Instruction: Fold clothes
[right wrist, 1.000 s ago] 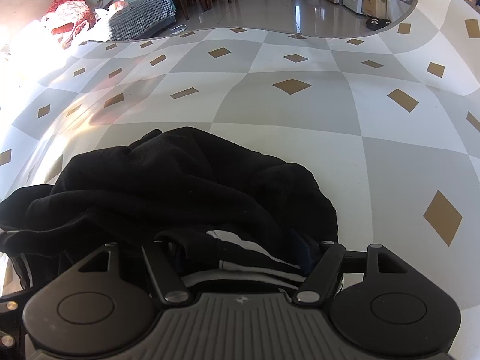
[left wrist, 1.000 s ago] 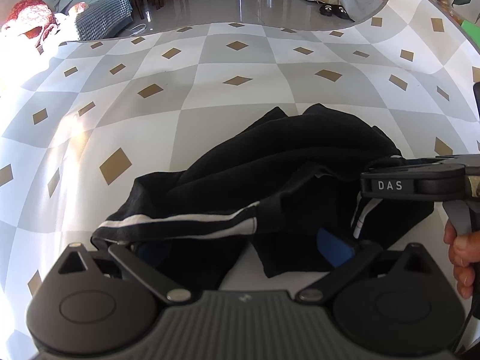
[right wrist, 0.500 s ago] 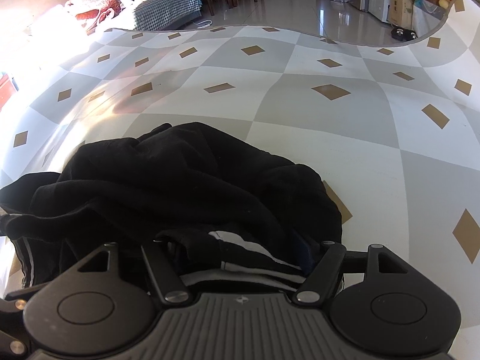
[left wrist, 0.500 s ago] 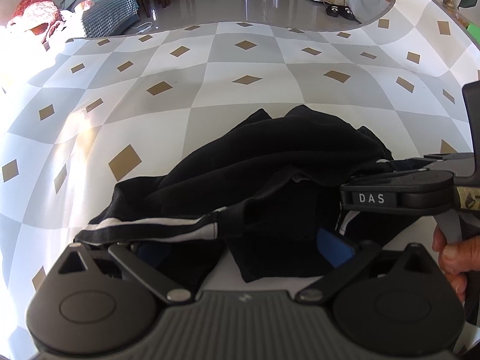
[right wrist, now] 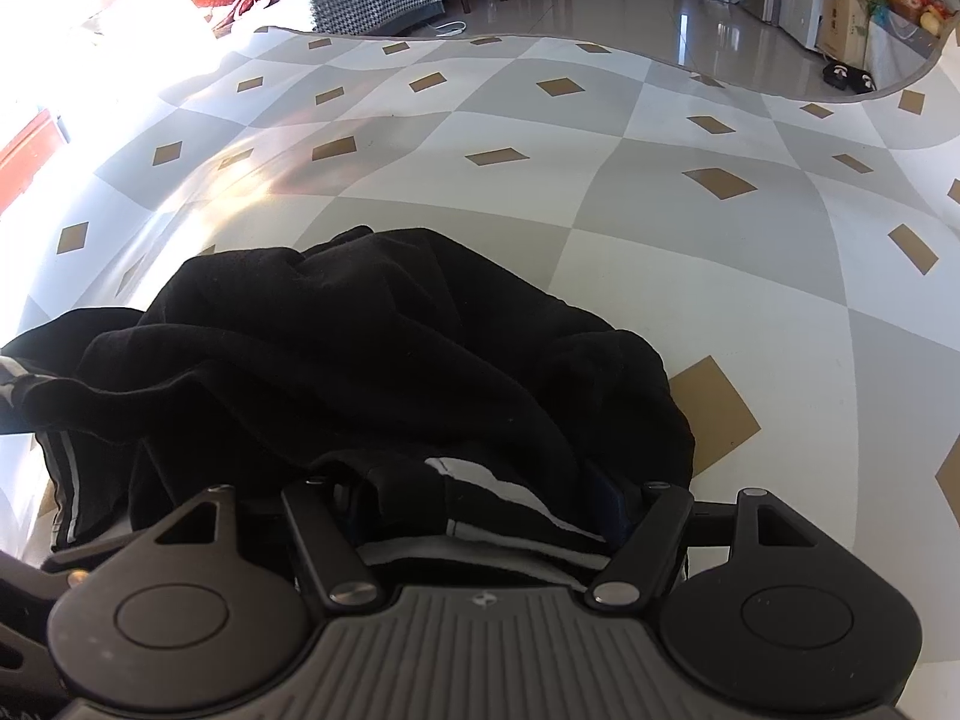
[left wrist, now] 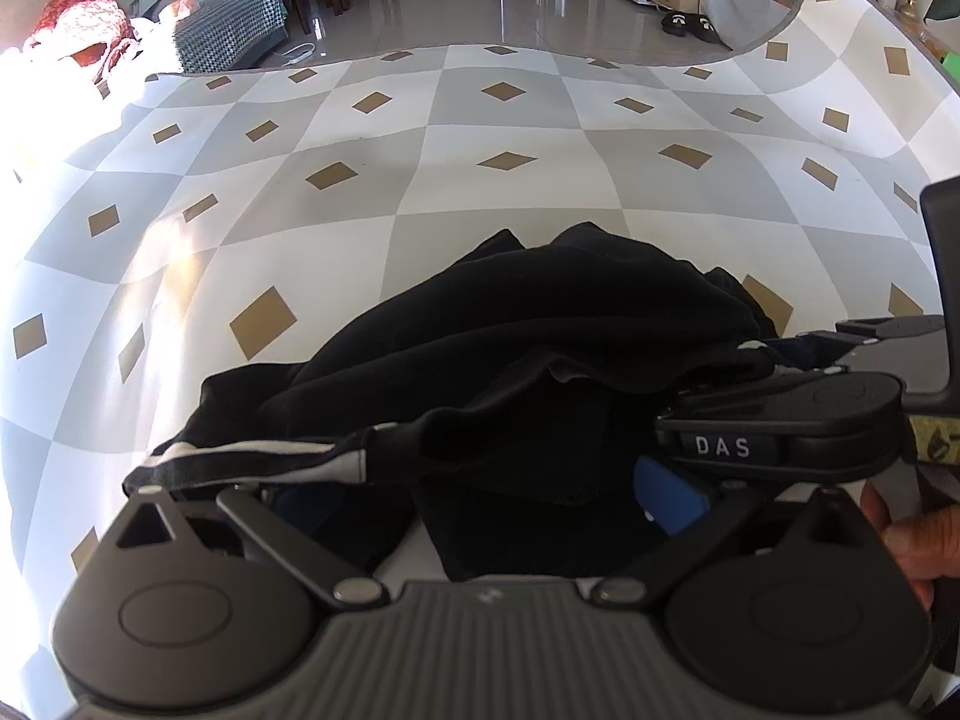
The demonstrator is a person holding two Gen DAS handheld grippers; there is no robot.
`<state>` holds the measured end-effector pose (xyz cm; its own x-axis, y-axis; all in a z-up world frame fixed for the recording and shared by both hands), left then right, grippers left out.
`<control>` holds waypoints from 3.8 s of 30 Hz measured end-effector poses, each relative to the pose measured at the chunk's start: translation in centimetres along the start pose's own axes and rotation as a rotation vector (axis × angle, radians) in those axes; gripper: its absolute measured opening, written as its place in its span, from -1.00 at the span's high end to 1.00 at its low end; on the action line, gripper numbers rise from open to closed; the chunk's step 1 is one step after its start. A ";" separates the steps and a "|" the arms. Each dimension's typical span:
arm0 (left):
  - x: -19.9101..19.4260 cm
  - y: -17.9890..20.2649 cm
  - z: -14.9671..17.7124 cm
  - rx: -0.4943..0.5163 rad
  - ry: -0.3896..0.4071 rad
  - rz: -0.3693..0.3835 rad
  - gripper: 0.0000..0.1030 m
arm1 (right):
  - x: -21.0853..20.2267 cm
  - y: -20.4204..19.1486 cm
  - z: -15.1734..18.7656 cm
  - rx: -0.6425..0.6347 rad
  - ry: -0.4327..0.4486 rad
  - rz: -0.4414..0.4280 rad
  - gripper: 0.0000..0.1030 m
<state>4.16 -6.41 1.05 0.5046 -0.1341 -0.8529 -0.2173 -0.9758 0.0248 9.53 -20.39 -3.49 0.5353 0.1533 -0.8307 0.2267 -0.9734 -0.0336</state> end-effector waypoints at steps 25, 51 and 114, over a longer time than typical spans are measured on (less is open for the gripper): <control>0.0 1.3 -0.3 0.010 0.009 0.009 -1.00 | -4.2 1.5 -0.6 0.064 0.022 0.169 -0.32; 1.0 1.3 -1.0 -0.032 0.017 -0.017 -1.00 | -7.4 3.9 0.1 0.137 0.023 0.200 -0.32; 1.4 2.5 -0.6 -0.017 0.006 0.009 -1.00 | -7.5 5.0 0.1 0.185 0.018 0.274 -0.31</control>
<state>4.79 -9.19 0.27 0.5078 -0.1435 -0.8494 -0.2078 -0.9773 0.0408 6.52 -26.40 2.54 0.5708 -0.1167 -0.8128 -0.0782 -0.9931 0.0877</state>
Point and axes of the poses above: each gripper's, at about its wrist camera, not at the fingertips, and x roughly the way its jaws point, y to its right, z to its underside, the point moved 5 cm from there along x, roughly the way its jaws point, and after that the axes turned 5 degrees about z, right-handed, at the moved point
